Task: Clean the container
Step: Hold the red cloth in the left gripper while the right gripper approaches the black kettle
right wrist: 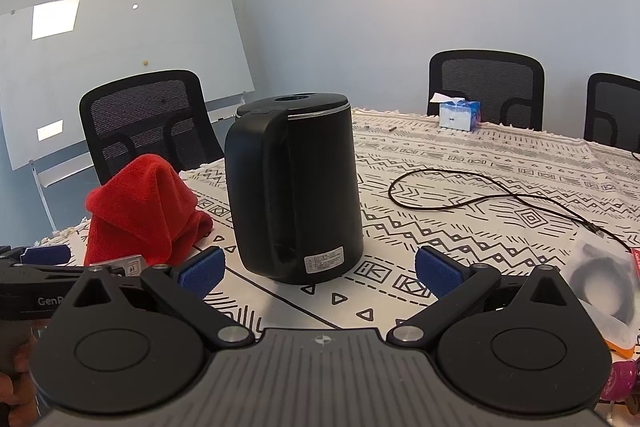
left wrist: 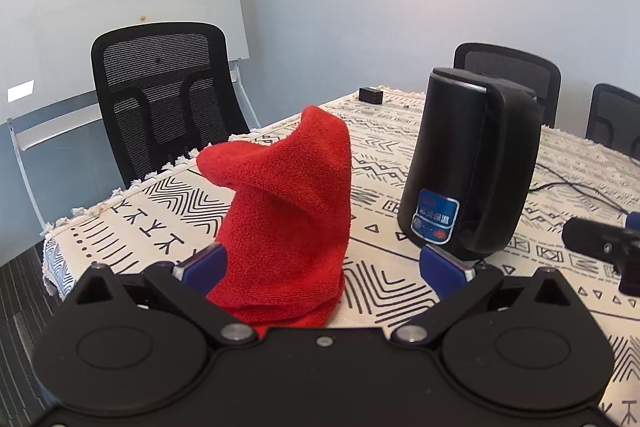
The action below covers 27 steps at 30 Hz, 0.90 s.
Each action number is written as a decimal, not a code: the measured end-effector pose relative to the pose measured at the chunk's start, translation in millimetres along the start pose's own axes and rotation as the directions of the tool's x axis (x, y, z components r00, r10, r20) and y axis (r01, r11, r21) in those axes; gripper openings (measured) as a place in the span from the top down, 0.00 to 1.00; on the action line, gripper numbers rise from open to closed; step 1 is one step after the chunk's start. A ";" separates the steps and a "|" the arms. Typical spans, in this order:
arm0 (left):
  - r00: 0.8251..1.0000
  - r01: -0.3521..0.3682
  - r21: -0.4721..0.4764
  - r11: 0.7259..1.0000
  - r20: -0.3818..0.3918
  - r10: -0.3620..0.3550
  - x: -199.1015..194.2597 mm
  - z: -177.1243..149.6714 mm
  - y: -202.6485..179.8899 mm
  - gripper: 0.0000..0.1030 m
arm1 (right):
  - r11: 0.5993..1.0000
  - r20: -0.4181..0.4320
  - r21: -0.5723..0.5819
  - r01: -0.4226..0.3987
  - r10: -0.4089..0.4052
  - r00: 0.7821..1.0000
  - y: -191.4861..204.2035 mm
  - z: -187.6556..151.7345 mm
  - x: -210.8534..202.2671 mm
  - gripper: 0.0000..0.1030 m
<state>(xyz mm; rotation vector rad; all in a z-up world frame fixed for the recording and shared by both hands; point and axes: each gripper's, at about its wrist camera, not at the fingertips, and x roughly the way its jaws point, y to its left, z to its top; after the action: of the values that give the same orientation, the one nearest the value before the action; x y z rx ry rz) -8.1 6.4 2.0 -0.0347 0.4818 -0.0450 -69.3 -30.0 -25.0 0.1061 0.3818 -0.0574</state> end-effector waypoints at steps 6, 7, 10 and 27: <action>0.997 0.061 -0.004 0.998 -0.041 -0.061 2.9 0.8 0.5 0.11 | 1.000 0.007 -0.005 -0.005 0.005 1.000 2.1 -1.1 0.6 0.00; 0.997 0.067 -0.005 0.998 -0.043 -0.067 3.1 0.2 1.1 0.12 | 1.000 0.007 -0.005 -0.005 0.005 1.000 3.1 -1.0 1.2 0.00; 0.997 0.063 -0.016 0.998 -0.038 -0.064 3.0 -1.1 2.0 0.14 | 1.000 0.007 -0.001 -0.007 0.007 1.000 0.2 -2.5 1.2 0.00; 0.996 0.075 0.010 0.997 -0.054 -0.074 4.7 -3.5 0.3 0.16 | 1.000 0.006 0.004 -0.009 0.009 1.000 -0.8 -5.7 0.7 0.00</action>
<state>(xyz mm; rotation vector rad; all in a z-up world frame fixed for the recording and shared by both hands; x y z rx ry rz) -5.6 6.4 -3.3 -0.0400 0.5340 -0.1221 -70.9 -30.1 -30.5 0.1114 0.3748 -0.0494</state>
